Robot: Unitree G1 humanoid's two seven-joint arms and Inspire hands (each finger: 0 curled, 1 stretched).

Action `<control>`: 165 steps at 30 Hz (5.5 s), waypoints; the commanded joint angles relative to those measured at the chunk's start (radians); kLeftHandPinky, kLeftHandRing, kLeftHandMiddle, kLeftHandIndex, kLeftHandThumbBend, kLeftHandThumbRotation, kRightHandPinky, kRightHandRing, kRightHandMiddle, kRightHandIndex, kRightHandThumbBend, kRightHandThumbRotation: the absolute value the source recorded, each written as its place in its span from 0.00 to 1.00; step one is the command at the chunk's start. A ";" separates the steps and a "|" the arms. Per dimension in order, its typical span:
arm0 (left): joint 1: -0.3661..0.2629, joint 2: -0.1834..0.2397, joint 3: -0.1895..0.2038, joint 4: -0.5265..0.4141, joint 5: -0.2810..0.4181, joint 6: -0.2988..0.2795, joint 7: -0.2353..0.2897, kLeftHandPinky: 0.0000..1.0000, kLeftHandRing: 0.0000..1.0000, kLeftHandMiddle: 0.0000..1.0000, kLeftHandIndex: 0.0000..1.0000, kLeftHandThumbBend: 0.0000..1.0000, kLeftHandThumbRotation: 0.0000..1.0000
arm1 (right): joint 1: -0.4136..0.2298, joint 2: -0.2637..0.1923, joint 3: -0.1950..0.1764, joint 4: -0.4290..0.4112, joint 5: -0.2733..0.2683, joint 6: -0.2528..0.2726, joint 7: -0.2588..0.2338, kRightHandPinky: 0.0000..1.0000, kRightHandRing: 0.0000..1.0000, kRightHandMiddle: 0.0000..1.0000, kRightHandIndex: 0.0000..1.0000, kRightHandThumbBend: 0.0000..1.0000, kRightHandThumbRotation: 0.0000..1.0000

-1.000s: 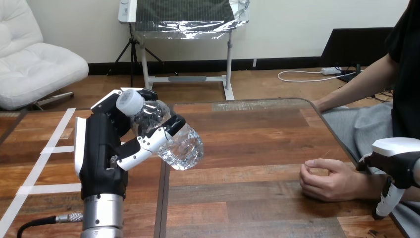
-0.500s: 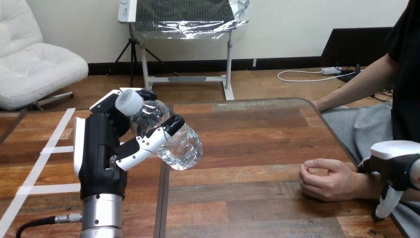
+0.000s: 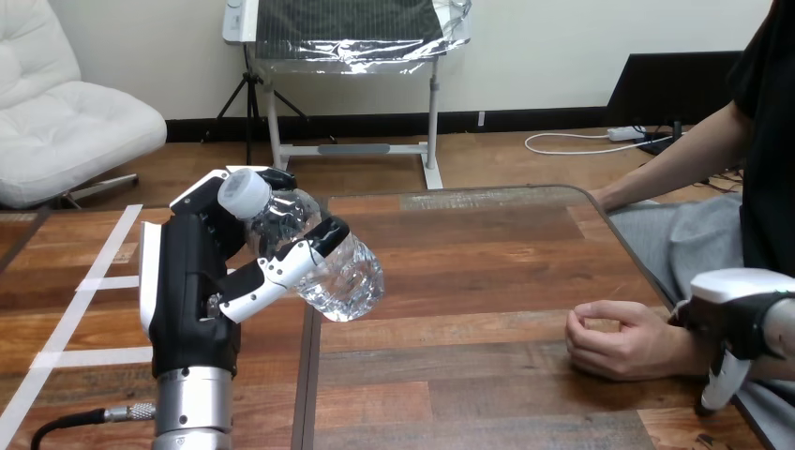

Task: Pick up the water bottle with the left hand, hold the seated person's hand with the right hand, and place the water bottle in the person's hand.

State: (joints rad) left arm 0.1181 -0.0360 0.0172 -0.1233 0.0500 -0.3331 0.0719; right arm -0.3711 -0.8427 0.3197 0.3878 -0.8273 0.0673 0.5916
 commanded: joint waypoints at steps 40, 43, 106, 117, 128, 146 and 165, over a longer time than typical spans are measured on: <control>-0.028 0.012 0.012 -0.059 0.005 -0.008 0.004 0.43 0.43 0.47 0.48 0.64 0.00 | -0.285 0.133 0.136 0.473 -0.005 -0.173 -0.127 0.59 0.68 0.74 0.77 0.59 0.00; -0.028 0.015 0.013 -0.058 0.005 -0.009 0.004 0.43 0.44 0.47 0.48 0.64 0.00 | -0.293 0.136 0.147 0.493 -0.009 -0.179 -0.140 0.58 0.66 0.73 0.76 0.59 0.00; -0.040 0.030 0.021 -0.055 0.004 0.001 0.002 0.42 0.44 0.47 0.49 0.64 0.00 | -0.315 0.134 0.221 0.583 -0.010 -0.210 -0.172 0.46 0.60 0.70 0.74 0.64 0.00; -0.044 0.031 0.023 -0.046 0.013 -0.003 0.005 0.42 0.43 0.47 0.49 0.65 0.00 | -0.298 0.130 0.208 0.579 0.004 -0.240 -0.230 0.46 0.58 0.68 0.71 0.67 0.00; -0.040 0.024 0.021 -0.062 0.015 0.016 0.009 0.43 0.43 0.46 0.48 0.65 0.00 | -0.292 0.146 0.188 0.602 0.039 -0.245 -0.266 0.47 0.58 0.66 0.66 0.67 0.00; -0.041 0.022 0.025 -0.053 0.002 0.001 0.004 0.42 0.43 0.47 0.49 0.64 0.00 | -0.295 0.170 0.201 0.644 0.051 -0.216 -0.331 0.49 0.61 0.71 0.60 0.65 0.00; -0.041 0.020 0.028 -0.051 0.004 0.003 0.004 0.42 0.43 0.47 0.49 0.65 0.00 | -0.315 0.200 0.200 0.717 0.059 -0.221 -0.388 0.41 0.54 0.66 0.71 0.63 0.00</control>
State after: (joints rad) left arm 0.1211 -0.0139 0.0494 -0.1234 0.0588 -0.3074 0.0741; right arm -0.6832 -0.6996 0.5104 1.0555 -0.7813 -0.1589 0.1939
